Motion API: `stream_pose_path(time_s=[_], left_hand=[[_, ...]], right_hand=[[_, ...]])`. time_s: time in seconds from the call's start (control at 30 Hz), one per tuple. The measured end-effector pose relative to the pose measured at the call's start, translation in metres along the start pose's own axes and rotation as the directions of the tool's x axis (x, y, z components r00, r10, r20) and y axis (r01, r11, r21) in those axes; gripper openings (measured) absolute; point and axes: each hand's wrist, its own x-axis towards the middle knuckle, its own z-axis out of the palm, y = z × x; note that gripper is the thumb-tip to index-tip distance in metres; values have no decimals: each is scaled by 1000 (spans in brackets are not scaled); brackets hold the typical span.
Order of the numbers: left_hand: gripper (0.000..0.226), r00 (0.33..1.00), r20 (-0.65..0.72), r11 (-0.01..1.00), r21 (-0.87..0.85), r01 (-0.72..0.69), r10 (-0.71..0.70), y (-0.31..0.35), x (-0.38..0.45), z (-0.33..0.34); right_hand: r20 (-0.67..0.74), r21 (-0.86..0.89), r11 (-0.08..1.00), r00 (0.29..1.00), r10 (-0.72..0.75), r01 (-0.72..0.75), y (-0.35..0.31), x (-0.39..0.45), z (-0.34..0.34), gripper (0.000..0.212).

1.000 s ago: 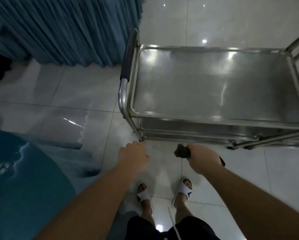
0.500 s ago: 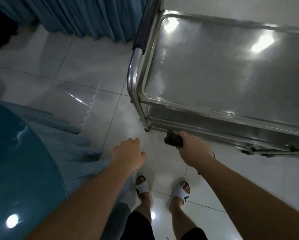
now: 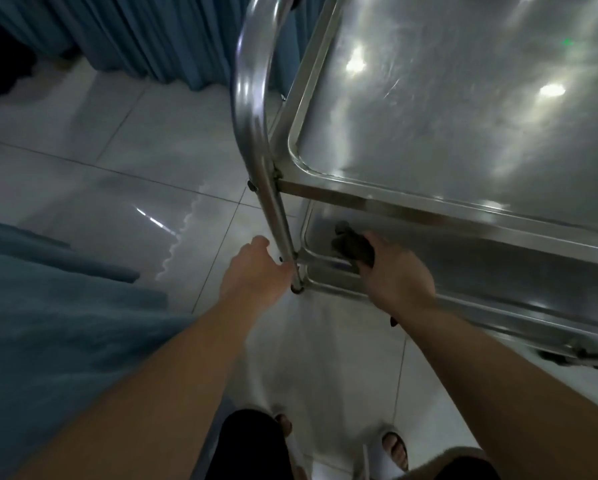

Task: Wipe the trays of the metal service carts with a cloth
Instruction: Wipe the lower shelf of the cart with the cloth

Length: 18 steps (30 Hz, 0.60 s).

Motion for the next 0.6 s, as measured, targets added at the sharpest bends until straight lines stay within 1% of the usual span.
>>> stream_pose_path(time_s=[0.03, 0.07, 0.13, 0.17, 0.27, 0.3, 0.33, 0.37, 0.4, 0.43, 0.47, 0.5, 0.6], left_hand=[[69, 999, -45, 996, -81, -31, 28, -1, 10, 7], [62, 993, -103, 984, -158, -78, 63, 0, 18, 14], [34, 968, -225, 934, -307, -182, 115, 1, 35, 31], [23, 954, -274, 893, -391, -223, 118, 2, 41, 39], [16, 926, -370, 716, -626, -309, 76, 2, 62, 61], [16, 912, -404, 657, -668, -349, 73, 2, 68, 67], [16, 896, -438, 610, -692, -386, 69, 2, 74, 71], [18, 883, -465, 573, -708, -414, 64, 3, 79, 75], [20, 874, -481, 549, -713, -435, 68, 4, 82, 77], [23, 864, -496, 534, -710, -459, 83, 3, 85, 80], [25, 851, -514, 521, -701, -487, 104, 2, 88, 82], [24, 839, -530, 507, -694, -511, 120, 1, 89, 84], [13, 823, -558, 460, -705, -539, 108, 3, 91, 86]], right_hand=[[-40, 2, 1000, 999, -11, 11, 1, 12, 9, 36], [-72, 3, 1000, 997, -18, 18, 1, 23, 17, 37], [-152, 10, 999, 988, -41, 43, 0, 44, 36, 38], [-196, 18, 998, 979, -52, 56, -1, 53, 46, 38], [-304, 54, 992, 948, -94, 115, -4, 77, 78, 38], [-296, 86, 984, 947, -122, 153, -5, 84, 89, 40], [-245, 154, 966, 955, -165, 206, -8, 92, 99, 42], [-162, 236, 933, 958, -236, 270, -10, 98, 110, 42], [-46, 273, 907, 946, -320, 320, -11, 105, 122, 41], [87, 212, 906, 917, -390, 365, -12, 111, 133, 40], [180, 103, 910, 892, -414, 401, -14, 116, 140, 42], [195, 38, 910, 890, -413, 414, -14, 120, 145, 47], [35, 36, 917, 917, -398, 396, -15, 125, 150, 53]])
